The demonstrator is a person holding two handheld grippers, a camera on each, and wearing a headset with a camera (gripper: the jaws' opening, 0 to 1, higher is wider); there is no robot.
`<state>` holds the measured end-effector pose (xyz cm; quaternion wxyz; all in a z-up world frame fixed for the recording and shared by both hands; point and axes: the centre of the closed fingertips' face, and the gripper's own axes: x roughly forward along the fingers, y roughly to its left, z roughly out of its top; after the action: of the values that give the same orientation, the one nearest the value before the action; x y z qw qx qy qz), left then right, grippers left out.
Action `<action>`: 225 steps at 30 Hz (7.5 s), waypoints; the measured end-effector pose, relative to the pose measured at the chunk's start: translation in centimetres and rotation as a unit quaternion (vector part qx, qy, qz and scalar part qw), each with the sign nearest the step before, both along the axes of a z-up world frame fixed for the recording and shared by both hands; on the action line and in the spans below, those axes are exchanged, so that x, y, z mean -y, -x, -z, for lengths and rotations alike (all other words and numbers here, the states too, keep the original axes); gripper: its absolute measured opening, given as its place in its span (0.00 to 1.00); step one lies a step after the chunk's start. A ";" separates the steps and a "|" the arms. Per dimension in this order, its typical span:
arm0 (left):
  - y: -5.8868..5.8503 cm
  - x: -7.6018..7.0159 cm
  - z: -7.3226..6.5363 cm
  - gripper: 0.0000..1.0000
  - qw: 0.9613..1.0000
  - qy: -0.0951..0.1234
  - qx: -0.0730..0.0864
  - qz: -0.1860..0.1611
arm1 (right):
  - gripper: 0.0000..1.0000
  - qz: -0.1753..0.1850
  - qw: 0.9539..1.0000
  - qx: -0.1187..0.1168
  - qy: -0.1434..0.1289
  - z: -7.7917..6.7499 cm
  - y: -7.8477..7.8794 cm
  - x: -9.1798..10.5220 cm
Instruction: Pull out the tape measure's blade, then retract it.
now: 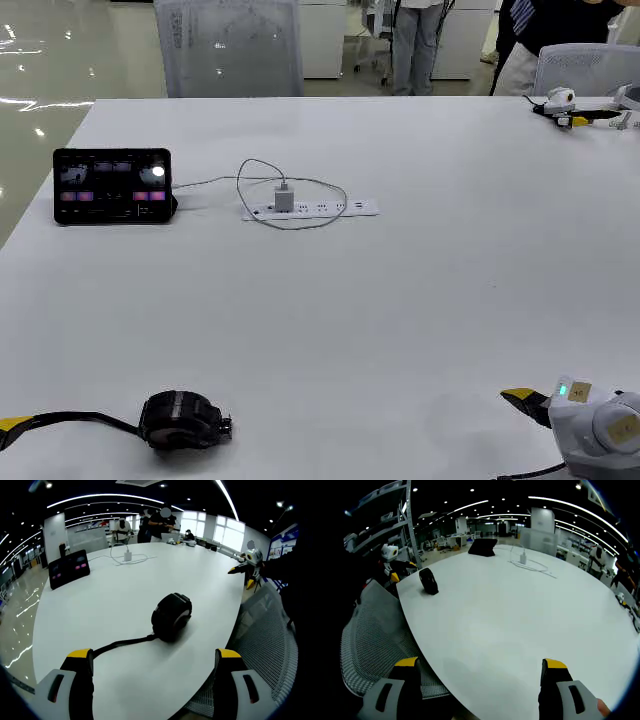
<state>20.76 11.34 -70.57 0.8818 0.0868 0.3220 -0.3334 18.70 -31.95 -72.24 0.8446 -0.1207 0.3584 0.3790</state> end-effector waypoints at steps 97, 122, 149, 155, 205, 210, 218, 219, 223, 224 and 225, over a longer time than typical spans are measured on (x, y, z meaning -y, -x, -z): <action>-5.2 10.0 4.3 0.33 0.914 -0.215 -0.047 0.341 | 0.99 -0.258 0.966 0.013 -0.029 1.8 -5.8 -22.8; -4.8 10.2 4.4 0.32 0.915 -0.218 -0.039 0.337 | 0.61 -0.337 0.941 0.011 0.018 4.2 -5.8 -29.1; -4.8 10.2 4.5 0.32 0.916 -0.221 -0.031 0.334 | 0.10 -0.347 0.936 0.012 0.051 5.9 -5.8 -30.6; -4.9 10.1 4.5 0.32 0.918 -0.216 -0.032 0.332 | 0.09 -0.361 0.930 0.021 0.058 5.8 -5.7 -30.4; -5.0 10.2 4.5 0.32 0.924 -0.202 -0.030 0.324 | 0.09 -0.354 0.932 -0.017 0.075 5.8 -5.8 -27.0; -5.1 10.2 4.5 0.32 0.924 -0.202 -0.033 0.324 | 0.09 -0.353 0.932 -0.019 0.076 5.8 -5.8 -26.6; -5.1 10.1 4.6 0.32 0.923 -0.202 -0.034 0.326 | 0.09 -0.351 0.933 -0.022 0.079 5.8 -5.8 -26.0; -5.1 10.1 4.6 0.32 0.923 -0.202 -0.034 0.326 | 0.09 -0.351 0.933 -0.022 0.079 5.8 -5.8 -25.9; -5.1 10.0 4.6 0.32 0.923 -0.202 -0.033 0.325 | 0.09 -0.351 0.933 -0.023 0.080 5.9 -5.9 -25.6; -5.1 10.0 4.6 0.32 0.923 -0.202 -0.033 0.325 | 0.09 -0.351 0.933 -0.023 0.081 5.8 -5.9 -25.5; -5.1 10.0 4.6 0.32 0.924 -0.202 -0.033 0.324 | 0.09 -0.350 0.933 -0.024 0.081 5.8 -5.8 -25.4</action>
<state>25.87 1.33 -75.20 0.6781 0.3519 0.3653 -0.5318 24.52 -6.55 -78.08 0.6371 -0.2973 0.3428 0.6231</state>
